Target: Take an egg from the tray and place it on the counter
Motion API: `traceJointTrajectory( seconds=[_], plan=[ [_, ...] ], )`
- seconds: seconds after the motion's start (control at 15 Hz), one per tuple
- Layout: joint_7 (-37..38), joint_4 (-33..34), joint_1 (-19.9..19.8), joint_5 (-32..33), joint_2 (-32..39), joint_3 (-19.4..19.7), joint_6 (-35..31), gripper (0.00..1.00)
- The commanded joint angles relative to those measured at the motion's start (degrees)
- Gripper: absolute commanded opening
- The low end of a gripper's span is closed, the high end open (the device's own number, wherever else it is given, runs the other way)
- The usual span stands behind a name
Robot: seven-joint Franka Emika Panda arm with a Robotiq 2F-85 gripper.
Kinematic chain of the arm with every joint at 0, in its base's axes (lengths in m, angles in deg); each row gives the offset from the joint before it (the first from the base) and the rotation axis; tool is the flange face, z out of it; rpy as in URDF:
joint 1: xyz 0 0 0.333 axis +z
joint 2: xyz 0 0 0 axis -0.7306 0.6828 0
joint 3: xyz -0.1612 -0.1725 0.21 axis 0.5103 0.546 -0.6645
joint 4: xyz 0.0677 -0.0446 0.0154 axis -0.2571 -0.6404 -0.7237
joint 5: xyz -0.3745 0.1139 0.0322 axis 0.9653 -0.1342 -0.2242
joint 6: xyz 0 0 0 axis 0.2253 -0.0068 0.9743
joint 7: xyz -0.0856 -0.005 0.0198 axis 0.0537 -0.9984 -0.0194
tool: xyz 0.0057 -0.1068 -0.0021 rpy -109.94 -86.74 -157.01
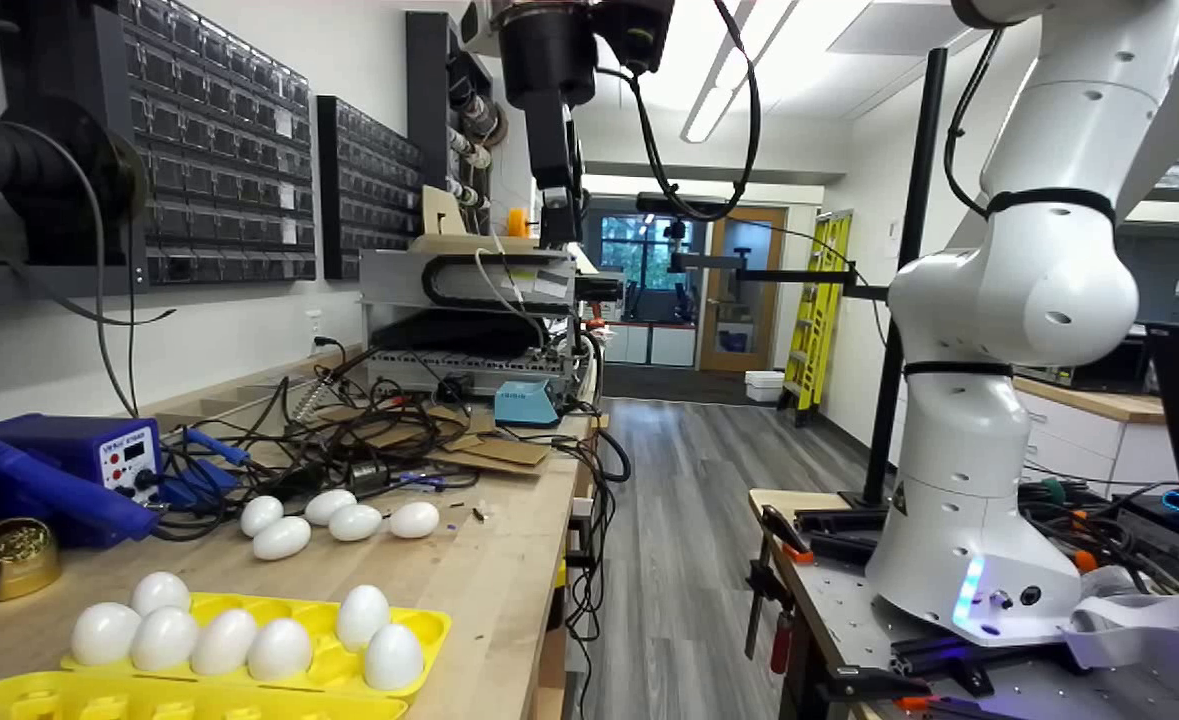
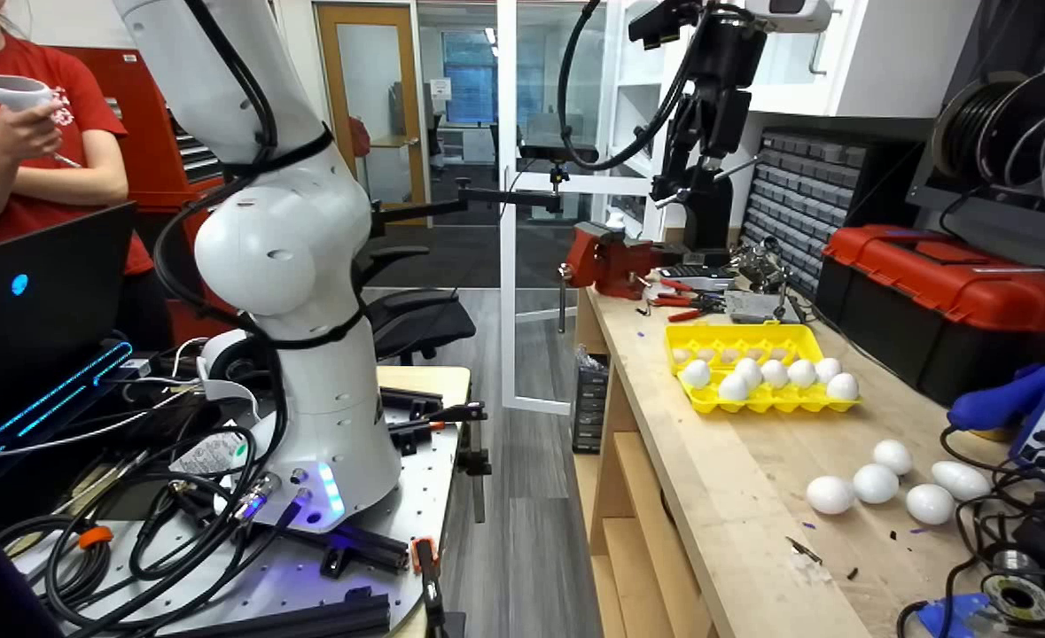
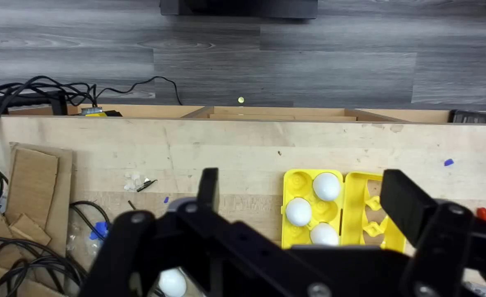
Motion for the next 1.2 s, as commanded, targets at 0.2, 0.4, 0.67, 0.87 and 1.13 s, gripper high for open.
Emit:
traceJointTrajectory(
  seconds=[0.2,0.4,0.67,0.87,1.13],
  plan=[
    [1.16,-0.21,0.59,1.02,0.23,0.13,-0.41,1.00],
    [1.50,-0.89,0.73,1.27,0.69,-0.11,-1.73,1.00],
    [2.23,-2.46,0.82,1.18,2.39,-0.30,-6.61,1.00],
    [4.19,-4.69,0.85,1.77,3.77,-0.58,-11.48,1.00],
    [7.56,-7.34,1.10,3.09,6.36,-1.23,-17.09,1.00]
  ],
)
